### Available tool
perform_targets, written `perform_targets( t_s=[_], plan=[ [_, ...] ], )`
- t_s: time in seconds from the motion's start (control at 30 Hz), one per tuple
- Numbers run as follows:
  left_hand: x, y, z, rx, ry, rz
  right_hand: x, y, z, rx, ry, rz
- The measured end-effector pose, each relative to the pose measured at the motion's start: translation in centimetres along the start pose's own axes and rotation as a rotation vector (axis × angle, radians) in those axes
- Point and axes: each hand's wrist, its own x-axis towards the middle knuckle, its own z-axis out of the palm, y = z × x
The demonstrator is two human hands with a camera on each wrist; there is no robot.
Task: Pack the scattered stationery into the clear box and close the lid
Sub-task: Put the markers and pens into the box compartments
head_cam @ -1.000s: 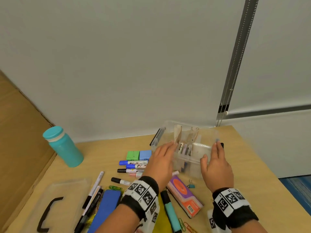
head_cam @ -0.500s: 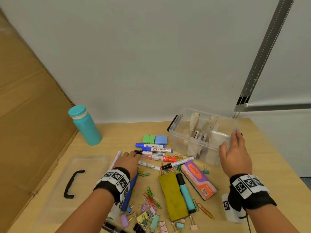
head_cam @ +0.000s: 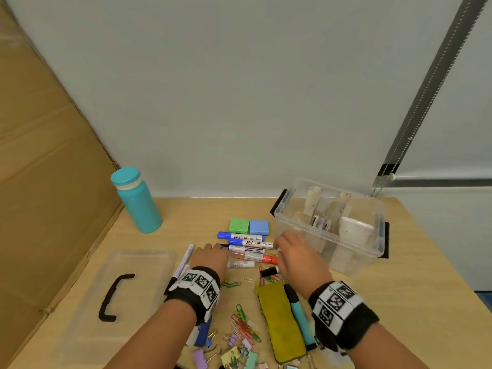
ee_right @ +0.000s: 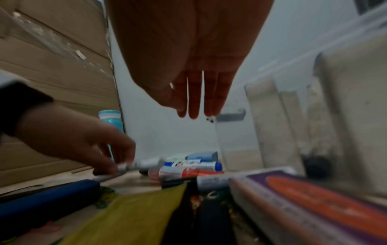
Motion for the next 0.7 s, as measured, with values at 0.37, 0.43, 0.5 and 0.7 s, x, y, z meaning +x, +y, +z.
perform_targets(
  t_s=[0.37,0.43,0.5,0.7],
  plan=[
    [-4.0,-8.2,3.4,-0.399,0.12,-0.354,4.4,-0.2,5.3,-0.223,-0.493,0.262],
    [-3.7,-8.5,4.0,-0.375,0.06,-0.362,4.4,0.0,5.6,-0.236,-0.502,0.267],
    [-3.4,-8.3,4.3,-0.355,0.019,-0.363,4.3,0.0,5.4,-0.229,-0.492,0.262],
    [-2.4,-8.1,4.7,-0.346,-0.003,-0.385,2.9,-0.4,2.0,0.167,-0.294,0.268]
  ],
)
